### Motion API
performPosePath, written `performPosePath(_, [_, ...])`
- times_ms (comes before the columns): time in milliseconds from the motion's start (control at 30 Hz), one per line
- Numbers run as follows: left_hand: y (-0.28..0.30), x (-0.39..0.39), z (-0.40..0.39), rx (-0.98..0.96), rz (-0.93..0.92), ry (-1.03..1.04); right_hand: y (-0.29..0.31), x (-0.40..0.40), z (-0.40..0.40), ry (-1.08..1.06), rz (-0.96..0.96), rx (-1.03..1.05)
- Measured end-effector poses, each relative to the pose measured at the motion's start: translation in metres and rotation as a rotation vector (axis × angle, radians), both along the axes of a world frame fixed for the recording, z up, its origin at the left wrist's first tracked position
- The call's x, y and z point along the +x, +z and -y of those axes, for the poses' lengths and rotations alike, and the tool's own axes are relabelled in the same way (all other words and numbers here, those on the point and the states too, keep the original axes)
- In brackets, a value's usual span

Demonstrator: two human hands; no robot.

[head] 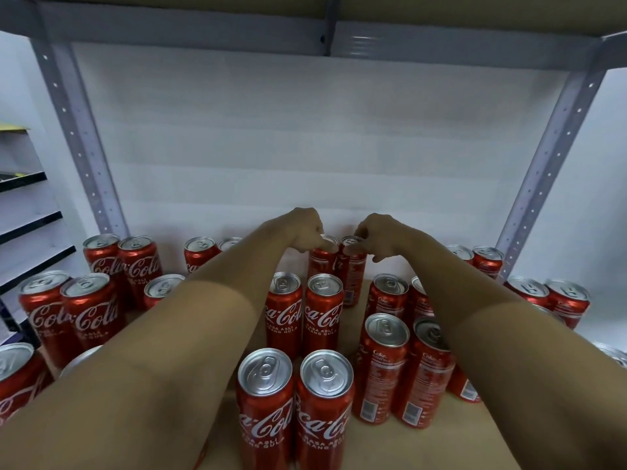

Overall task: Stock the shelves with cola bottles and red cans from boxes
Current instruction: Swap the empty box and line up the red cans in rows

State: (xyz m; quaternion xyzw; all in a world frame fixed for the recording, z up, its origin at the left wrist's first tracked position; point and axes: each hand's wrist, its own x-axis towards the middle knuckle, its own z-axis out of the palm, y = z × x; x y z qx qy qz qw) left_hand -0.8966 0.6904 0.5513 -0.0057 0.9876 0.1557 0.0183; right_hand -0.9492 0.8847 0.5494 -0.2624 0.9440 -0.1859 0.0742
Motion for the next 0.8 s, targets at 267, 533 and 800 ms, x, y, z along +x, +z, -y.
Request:
performPosePath(267, [0.0046,0.0033,0.0093,0.142,0.003,0.008,0.0077,0.0001,0.0003,0.035,0.049,-0.013])
performPosePath(533, [0.0040,0.0001,0.0063,0.022,-0.006,-0.007,0.0077,-0.0003,0.0003,0.036,0.031,0.046])
performPosePath(800, [0.0053,0.0026,0.0017,0.032,0.004,0.011,0.0053,0.0028,-0.0034,-0.030,0.046,-0.028])
